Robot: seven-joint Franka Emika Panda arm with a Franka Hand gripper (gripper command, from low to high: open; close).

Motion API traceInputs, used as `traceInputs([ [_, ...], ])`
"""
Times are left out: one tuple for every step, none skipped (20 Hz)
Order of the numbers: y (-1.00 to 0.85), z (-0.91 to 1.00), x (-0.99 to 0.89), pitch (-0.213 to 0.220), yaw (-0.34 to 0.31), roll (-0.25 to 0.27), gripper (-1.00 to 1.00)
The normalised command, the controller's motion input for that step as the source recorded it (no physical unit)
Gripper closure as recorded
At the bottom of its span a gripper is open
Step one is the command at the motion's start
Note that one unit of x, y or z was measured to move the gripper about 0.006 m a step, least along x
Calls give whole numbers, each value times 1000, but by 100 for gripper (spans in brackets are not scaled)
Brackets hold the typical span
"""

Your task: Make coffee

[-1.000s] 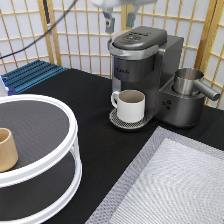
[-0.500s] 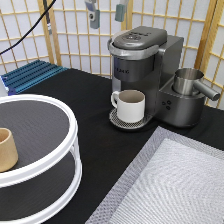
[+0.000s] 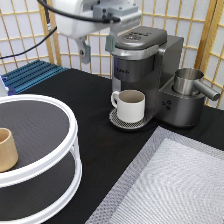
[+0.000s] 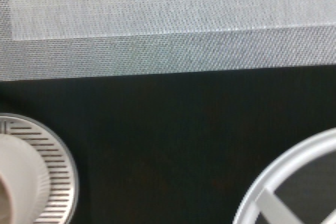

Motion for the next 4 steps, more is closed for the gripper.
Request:
traceInputs([
  [0,0,0,0,0,0,-100],
  [0,0,0,0,0,0,-100],
  [0,0,0,0,0,0,-100],
  [0,0,0,0,0,0,-100],
])
